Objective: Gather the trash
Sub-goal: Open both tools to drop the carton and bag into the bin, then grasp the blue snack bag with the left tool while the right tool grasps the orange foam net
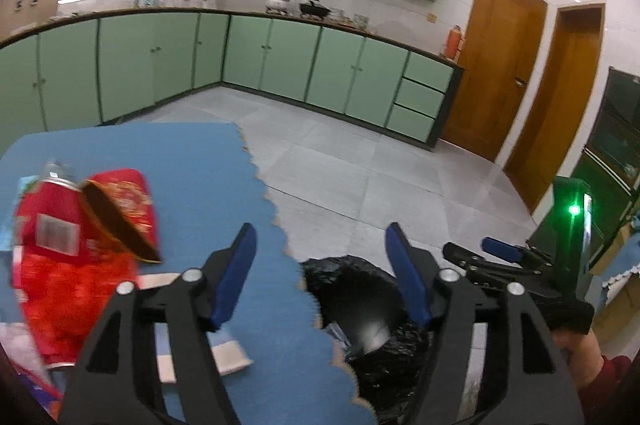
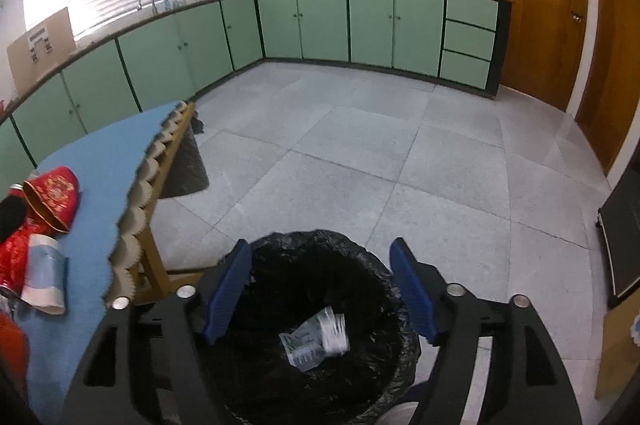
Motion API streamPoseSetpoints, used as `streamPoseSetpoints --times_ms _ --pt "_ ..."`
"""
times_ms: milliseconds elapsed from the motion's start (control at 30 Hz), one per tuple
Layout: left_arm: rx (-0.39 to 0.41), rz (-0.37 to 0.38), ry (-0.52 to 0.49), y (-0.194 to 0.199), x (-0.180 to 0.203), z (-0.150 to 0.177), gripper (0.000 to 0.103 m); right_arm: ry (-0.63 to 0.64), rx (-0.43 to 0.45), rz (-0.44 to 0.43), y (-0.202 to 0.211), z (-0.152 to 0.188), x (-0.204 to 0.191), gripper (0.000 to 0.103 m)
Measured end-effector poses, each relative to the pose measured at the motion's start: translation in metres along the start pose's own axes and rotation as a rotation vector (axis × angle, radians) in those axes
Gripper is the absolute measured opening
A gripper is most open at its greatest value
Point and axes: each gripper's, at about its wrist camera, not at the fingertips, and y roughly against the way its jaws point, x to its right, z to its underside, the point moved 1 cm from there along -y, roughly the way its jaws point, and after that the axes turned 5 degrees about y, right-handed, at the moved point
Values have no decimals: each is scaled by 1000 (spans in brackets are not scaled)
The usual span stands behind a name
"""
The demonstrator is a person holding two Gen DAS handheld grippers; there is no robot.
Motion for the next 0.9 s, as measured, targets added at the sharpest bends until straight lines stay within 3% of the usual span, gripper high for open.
streamPoseSetpoints --times_ms 133,200,367,567,733,900 --pt "51 -53 -1 36 -12 -9 83 12 69 -21 27 -10 -20 94" --pt "70 -88 -7 58 -22 -13 83 25 98 -51 41 -14 -35 97" --pt "118 -183 11 113 -58 -18 86 65 131 -161 67 -16 -83 97" --pt "126 -343 39 171 -105 3 86 95 147 -260 89 3 -139 97" --pt "80 -396 77 182 -134 24 86 154 125 -294 85 16 -177 97" --pt "18 -394 143 178 -160 48 86 213 63 -288 64 36 -203 93"
